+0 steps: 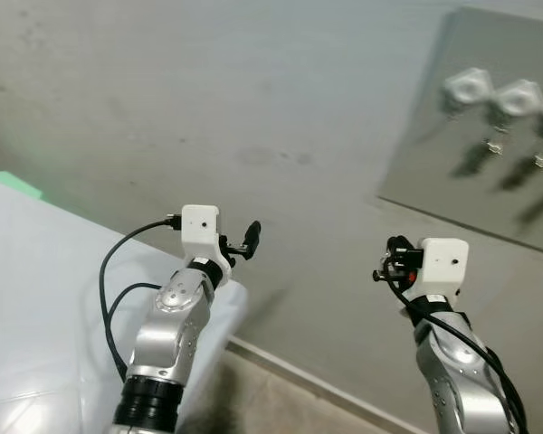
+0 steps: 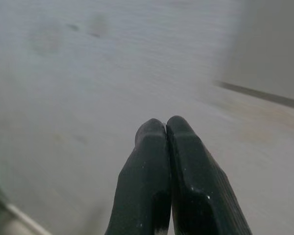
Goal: Hang keys on a hook
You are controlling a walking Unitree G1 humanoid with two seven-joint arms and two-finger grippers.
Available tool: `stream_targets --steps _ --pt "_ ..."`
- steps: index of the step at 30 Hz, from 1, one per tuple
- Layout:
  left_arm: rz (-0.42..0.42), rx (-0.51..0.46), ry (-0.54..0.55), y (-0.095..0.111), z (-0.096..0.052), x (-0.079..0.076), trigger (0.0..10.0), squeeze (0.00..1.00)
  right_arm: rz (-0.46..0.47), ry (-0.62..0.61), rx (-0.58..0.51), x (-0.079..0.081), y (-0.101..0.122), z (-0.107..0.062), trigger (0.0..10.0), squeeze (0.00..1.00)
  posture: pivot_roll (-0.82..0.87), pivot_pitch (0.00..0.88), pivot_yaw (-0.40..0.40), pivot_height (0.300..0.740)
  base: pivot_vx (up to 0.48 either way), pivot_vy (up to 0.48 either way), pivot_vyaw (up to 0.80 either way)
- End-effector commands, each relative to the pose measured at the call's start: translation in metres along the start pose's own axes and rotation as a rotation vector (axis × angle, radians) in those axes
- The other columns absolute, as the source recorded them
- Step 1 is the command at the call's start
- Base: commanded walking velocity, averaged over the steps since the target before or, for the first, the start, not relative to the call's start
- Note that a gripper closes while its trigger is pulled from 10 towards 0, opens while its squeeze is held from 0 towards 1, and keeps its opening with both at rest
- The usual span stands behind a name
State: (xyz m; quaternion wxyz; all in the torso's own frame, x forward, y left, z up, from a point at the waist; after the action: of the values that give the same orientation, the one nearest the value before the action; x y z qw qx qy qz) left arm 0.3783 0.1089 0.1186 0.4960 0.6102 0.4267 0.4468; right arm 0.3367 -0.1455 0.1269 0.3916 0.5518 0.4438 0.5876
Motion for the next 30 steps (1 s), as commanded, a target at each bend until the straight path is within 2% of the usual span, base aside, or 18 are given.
stream_targets --steps 1,3,5,14,24,27,30 --pt "0.006 -0.009 -0.037 0.005 0.004 -0.016 10.0 0.00 -0.021 -0.040 -0.020 -0.014 0.007 -0.002 10.0 0.00 0.03 0.015 -0.069 0.740 0.296 0.000 0.00" --pt "-0.032 -0.014 -0.043 0.006 0.004 -0.019 10.0 0.00 -0.026 -0.032 -0.013 -0.012 0.006 -0.002 10.0 0.00 0.03 0.015 -0.069 0.740 0.000 0.000 0.00" --pt "-0.018 -0.011 -0.044 0.006 0.004 -0.020 10.0 0.00 -0.025 -0.031 -0.011 -0.012 0.005 -0.002 10.0 0.00 0.03 0.013 -0.069 0.740 0.000 0.000 0.00" --pt "0.066 -0.106 -0.139 0.024 0.001 -0.039 10.0 0.00 -0.031 -0.004 -0.005 -0.007 0.003 0.000 10.0 0.00 0.03 0.000 -0.066 0.740 0.000 0.000 0.00" --pt "0.102 -0.127 -0.164 0.026 -0.001 -0.043 10.0 0.00 -0.031 -0.008 -0.013 -0.009 0.005 -0.001 10.0 0.00 0.02 0.004 -0.063 0.740 0.000 0.000 0.00" --pt "0.025 -0.110 -0.134 0.022 -0.001 -0.038 10.0 0.00 -0.032 -0.012 -0.015 -0.010 0.005 -0.002 10.0 0.00 0.02 0.004 -0.063 0.740 0.000 0.000 0.00" --pt "0.060 -0.115 -0.134 0.024 -0.001 -0.037 10.0 0.00 -0.019 -0.029 0.006 -0.013 0.002 -0.002 10.0 0.00 0.02 0.016 -0.066 0.740 0.000 0.000 0.00"
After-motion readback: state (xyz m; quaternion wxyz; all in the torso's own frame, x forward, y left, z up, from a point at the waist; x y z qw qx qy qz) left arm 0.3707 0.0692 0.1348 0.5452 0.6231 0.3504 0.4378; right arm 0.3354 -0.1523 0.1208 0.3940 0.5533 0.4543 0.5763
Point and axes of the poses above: a point about 5 cm out from each wrist's last joint towards the gripper, its own z axis pointing out of the wrist towards the gripper, its own y axis along the axis of the wrist's last joint, x = y × z, the point moved 6 cm from there along z, pointing out of the wrist towards the gripper, and after that the axes turned 15 degrees about z, right-handed, at the moved point
